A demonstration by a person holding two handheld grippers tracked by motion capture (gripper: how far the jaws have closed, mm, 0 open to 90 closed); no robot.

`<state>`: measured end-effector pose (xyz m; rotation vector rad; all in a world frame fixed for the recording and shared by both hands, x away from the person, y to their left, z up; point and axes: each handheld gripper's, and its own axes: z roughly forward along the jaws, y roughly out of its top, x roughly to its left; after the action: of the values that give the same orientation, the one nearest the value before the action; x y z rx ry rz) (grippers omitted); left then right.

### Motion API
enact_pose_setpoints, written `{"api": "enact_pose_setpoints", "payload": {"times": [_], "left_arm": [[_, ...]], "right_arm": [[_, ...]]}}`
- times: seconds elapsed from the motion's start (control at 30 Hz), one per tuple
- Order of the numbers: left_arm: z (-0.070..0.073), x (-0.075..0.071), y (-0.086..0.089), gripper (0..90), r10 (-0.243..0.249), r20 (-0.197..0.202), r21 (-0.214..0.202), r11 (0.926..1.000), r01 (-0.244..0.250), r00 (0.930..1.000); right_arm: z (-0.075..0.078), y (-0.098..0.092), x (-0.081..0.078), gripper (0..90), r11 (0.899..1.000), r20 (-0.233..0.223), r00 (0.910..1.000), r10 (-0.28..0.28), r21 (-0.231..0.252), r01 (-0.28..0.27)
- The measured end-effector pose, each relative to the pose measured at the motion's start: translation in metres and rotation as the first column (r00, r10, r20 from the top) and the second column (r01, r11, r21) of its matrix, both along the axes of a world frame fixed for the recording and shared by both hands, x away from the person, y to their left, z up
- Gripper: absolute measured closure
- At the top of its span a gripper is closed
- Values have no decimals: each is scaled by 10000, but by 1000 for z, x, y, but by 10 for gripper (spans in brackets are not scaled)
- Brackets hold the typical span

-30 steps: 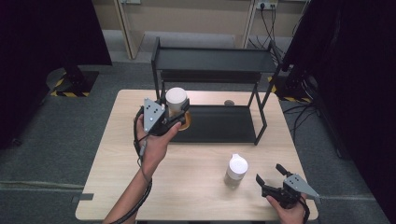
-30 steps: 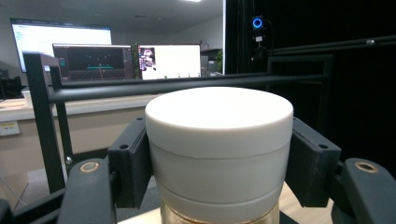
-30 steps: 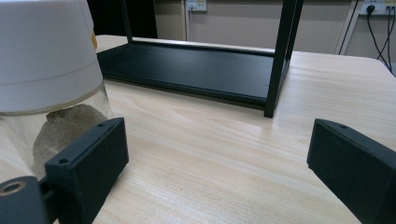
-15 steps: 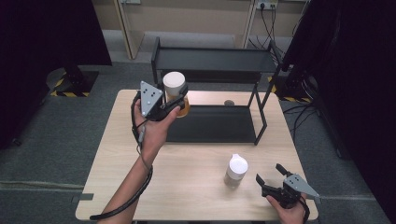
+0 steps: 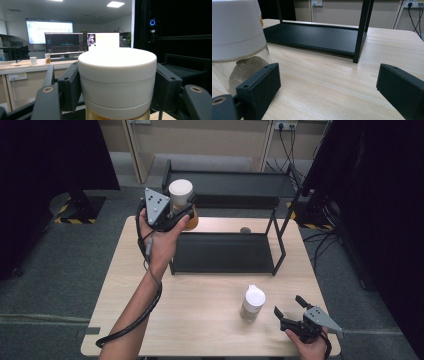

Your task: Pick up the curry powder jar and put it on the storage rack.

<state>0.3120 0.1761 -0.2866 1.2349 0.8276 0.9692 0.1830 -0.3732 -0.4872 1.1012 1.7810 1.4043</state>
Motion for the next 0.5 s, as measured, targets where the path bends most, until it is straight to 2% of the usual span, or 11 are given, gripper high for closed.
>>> {"api": "enact_pose_setpoints", "payload": {"times": [0.23, 0.33, 0.5], "left_arm": [[7, 6, -1, 335, 88, -7, -21, 10000, -88, 10000], [13, 8, -2, 335, 112, -6, 67, 9999, -112, 9999], [23, 14, -4, 335, 199, 47, -27, 9998, -199, 9998]], "right_arm": [[0, 0, 0, 57, 10000, 13, 10000, 1, -4, -1], [0, 0, 0, 58, 10000, -2, 10000, -2, -19, 2], [0, 0, 0, 58, 10000, 1, 10000, -5, -8, 5]]}}
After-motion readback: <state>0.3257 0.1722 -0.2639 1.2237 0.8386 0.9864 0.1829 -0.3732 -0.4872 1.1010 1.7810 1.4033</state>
